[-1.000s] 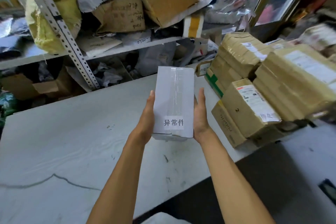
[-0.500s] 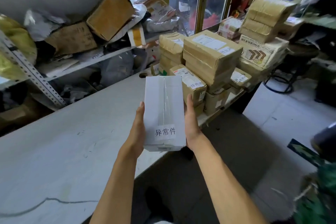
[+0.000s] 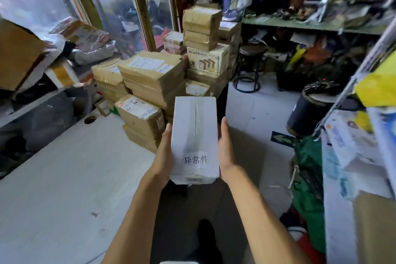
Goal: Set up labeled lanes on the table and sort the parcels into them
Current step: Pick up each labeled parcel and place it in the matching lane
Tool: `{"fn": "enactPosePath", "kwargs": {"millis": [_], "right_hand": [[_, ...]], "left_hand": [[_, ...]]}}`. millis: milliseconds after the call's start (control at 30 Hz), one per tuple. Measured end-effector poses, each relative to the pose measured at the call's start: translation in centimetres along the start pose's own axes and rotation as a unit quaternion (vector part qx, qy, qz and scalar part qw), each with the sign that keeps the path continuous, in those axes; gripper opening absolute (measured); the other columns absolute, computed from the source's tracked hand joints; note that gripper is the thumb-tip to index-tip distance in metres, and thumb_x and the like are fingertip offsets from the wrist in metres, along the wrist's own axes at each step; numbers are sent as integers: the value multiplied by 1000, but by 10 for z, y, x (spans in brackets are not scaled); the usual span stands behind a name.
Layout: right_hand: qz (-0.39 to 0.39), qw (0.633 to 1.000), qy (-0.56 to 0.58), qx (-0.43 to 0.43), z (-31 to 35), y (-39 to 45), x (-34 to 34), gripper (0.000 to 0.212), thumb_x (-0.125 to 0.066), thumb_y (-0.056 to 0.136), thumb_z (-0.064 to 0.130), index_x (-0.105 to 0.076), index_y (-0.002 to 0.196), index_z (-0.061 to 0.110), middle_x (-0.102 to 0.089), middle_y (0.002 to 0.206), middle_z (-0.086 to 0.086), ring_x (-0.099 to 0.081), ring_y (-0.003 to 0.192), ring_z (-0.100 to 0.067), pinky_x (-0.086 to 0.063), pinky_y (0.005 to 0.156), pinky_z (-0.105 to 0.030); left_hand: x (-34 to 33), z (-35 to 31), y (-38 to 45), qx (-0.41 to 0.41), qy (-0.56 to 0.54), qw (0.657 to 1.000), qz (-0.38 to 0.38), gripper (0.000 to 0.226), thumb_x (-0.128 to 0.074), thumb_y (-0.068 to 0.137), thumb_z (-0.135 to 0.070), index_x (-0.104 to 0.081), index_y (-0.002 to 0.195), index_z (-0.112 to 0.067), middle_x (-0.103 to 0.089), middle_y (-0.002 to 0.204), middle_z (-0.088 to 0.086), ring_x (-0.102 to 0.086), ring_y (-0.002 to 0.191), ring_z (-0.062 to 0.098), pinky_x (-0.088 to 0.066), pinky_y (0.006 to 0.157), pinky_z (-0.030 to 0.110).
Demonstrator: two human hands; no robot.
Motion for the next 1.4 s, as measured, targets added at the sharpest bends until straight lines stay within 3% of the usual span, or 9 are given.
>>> {"fn": "enactPosePath", "kwargs": {"millis": [133, 267, 367, 467, 633, 800, 1133, 1300, 1400], "right_hand": [[-78, 995, 32, 58, 33, 4, 62, 69, -33, 91, 84, -56, 141, 43, -59, 148, 0, -54, 137, -22, -38, 120, -51], [-145, 983, 56, 99, 59, 17, 109, 107, -55, 63, 98, -52, 149, 35, -60, 147, 0, -54, 139, -24, -35, 121, -53], [-166, 977, 63, 117, 79, 37, 136, 109, -58, 61, 97, -53, 149, 33, -62, 146, -2, -55, 138, -26, -35, 121, -55], [-169, 976, 66, 123, 105, 58, 153, 104, -54, 68, 94, -53, 149, 29, -61, 146, -4, -55, 137, -28, -35, 121, -55], [-188, 971, 86, 121, 145, 101, 184, 74, -29, 98, 75, -60, 141, 23, -67, 138, -7, -61, 130, -27, -39, 119, -51], [-197, 970, 95, 110, 170, 141, 198, 83, -29, 93, 80, -58, 145, 22, -66, 140, -9, -60, 131, -29, -41, 117, -51], [-243, 959, 95, 111, 195, 175, 233, 88, -36, 86, 86, -57, 147, 26, -64, 142, -6, -58, 134, -28, -38, 120, -53], [-232, 962, 109, 93, 196, 193, 254, 84, -30, 91, 82, -58, 146, 25, -66, 140, -8, -60, 131, -29, -39, 118, -52], [-236, 961, 117, 86, 202, 210, 267, 83, -35, 87, 84, -62, 141, 26, -68, 136, -9, -61, 129, -30, -41, 117, -54]], "left_hand": [[-63, -2, 35, 0, 29, 994, 103, 66, -30, 97, -73, -62, 137, -30, -67, 134, 7, -63, 122, 31, -45, 109, 55], [-116, -1, 72, 14, 51, 984, 172, 66, -27, 100, -70, -62, 137, -29, -67, 133, 6, -62, 124, 31, -40, 113, 57], [-148, -3, 106, 32, 50, 978, 202, 66, -23, 100, -70, -63, 136, -30, -68, 132, 5, -64, 122, 30, -45, 109, 54], [-173, -16, 139, 44, 29, 974, 218, 66, -21, 102, -66, -63, 136, -27, -71, 128, 5, -67, 118, 26, -52, 98, 42], [-210, -37, 196, 38, 29, 971, 234, 69, -22, 103, -64, -61, 137, -20, -72, 124, 9, -69, 114, 27, -56, 85, 36], [-233, -53, 245, 44, 28, 964, 260, 69, -22, 102, -66, -66, 130, -21, -73, 120, 13, -72, 107, 31, -58, 80, 37], [-268, -53, 294, 62, 28, 955, 288, 69, -24, 99, -70, -67, 129, -24, -74, 117, 11, -72, 106, 32, -55, 93, 47], [-284, -46, 317, 86, 32, 952, 292, 72, -22, 99, -70, -68, 126, -21, -75, 112, 13, -73, 99, 34, -58, 83, 43], [-295, -45, 335, 95, 26, 955, 280, 68, -24, 100, -68, -67, 126, -24, -75, 112, 13, -73, 98, 34, -59, 85, 45]]}}
Point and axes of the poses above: each hand's wrist, its own y-axis towards the middle knuckle, its own x-axis out of the back of the hand, z = x × y, the point moved 6 cm from there along y, towards the middle knuckle
